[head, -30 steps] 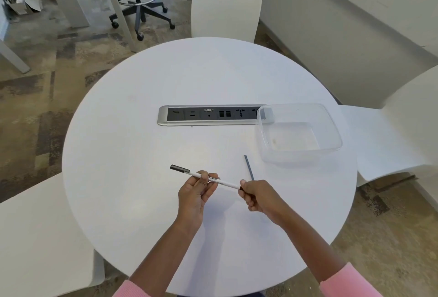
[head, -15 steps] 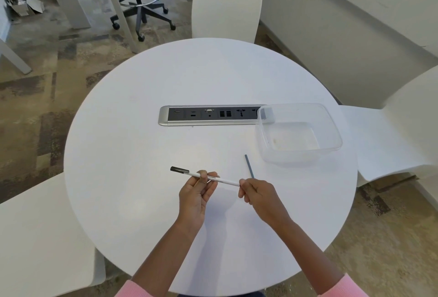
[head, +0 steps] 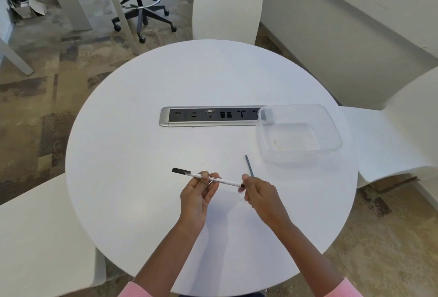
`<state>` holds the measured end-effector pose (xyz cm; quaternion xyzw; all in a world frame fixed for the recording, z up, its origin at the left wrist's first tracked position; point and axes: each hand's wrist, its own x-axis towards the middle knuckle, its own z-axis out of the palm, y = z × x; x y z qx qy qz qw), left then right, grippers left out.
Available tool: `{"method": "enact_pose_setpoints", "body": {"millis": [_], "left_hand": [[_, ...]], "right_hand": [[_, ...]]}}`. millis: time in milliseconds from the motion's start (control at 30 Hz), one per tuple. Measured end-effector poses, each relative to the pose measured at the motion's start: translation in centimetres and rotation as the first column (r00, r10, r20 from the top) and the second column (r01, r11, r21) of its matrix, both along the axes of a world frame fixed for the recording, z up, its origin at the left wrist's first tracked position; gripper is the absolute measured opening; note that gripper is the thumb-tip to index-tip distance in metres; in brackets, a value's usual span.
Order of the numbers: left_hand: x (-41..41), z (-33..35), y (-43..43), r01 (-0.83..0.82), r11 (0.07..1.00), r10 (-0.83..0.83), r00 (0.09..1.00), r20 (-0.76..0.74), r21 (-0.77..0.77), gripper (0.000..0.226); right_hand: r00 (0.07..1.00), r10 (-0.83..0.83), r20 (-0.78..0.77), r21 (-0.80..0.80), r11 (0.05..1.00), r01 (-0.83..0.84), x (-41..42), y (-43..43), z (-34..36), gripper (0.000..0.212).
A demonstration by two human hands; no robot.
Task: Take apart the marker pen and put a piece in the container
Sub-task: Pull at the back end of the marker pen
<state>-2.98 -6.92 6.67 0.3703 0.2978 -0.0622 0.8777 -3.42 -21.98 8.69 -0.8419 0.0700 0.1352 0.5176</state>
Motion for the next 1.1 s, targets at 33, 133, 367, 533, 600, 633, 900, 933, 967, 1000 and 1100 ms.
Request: {"method": "enact_pose_setpoints", "body": {"millis": [33, 133, 367, 533, 600, 633, 900, 933, 967, 1000, 1100], "left_hand": [[0.1, 0.0, 0.0, -0.009, 1.000, 0.009, 1.000, -0.004, -0.006, 0.014], [0.1, 0.0, 0.2, -0.014, 1.000, 0.014, 1.000, -0.011, -0.005, 0.013], [0.1, -0.1, 0.1, -0.016, 1.000, 0.016, 1.000, -0.021, -0.007, 0.012], [0.3, -0.1, 0.3, -0.021, 1.000, 0.021, 1.000, -0.007, 0.001, 0.013], [0.3, -0.1, 0.2, -0.021, 1.000, 0.021, 1.000, -0.009, -0.003, 0.012], [0.3, -0.1, 0.2, -0.025, 1.000, 0.025, 1.000, -0.011, -0.011, 0.012], [0.4, -0.2, 0.2, -0.020, 1.000, 0.020, 1.000, 0.006, -0.013, 0.012], [0.4, -0.2, 0.1, -0.013, 1.000, 0.013, 1.000, 0.025, -0.014, 0.013], [0.4, -0.1, 0.0, 0.002, 1.000, -0.001, 0.999, 0.050, -0.019, 0.013], [0.4, -0.1, -0.2, 0.028, 0.999, -0.026, 0.997, 0.077, -0.025, 0.014], [0.3, 0.2, -1.3, 0.124, 0.992, -0.119, 0.985, 0.129, -0.037, 0.015]], "right_hand": [[0.997, 0.020, 0.072, -0.023, 1.000, -0.018, -0.2, 0.0, 0.0, 0.027], [0.967, 0.097, 0.236, -0.143, 0.988, -0.064, -0.3, -0.2, -0.1, 0.005], [0.999, 0.015, 0.039, -0.060, 0.998, -0.013, 0.1, 0.0, 0.0, 0.035], [0.978, 0.024, 0.207, -0.040, 0.999, -0.016, -0.2, 0.1, -0.3, 0.010], [0.983, -0.009, 0.181, -0.047, 0.999, 0.018, -0.1, 0.1, -0.3, 0.008], [0.989, -0.028, 0.148, -0.039, 0.999, 0.034, 0.0, 0.1, -0.2, 0.012], [0.956, 0.123, 0.266, -0.230, 0.971, -0.061, -0.2, 0.2, -0.3, 0.005], [0.955, 0.137, 0.264, -0.259, 0.964, -0.067, -0.1, 0.3, -0.3, 0.008], [0.956, 0.151, 0.251, -0.271, 0.959, -0.080, 0.1, 0.4, -0.2, 0.010], [0.954, 0.176, 0.242, -0.288, 0.952, -0.103, 0.2, 0.5, -0.1, 0.012], [0.921, 0.282, 0.269, -0.382, 0.909, -0.167, 0.2, 1.3, 0.0, 0.018]]}}
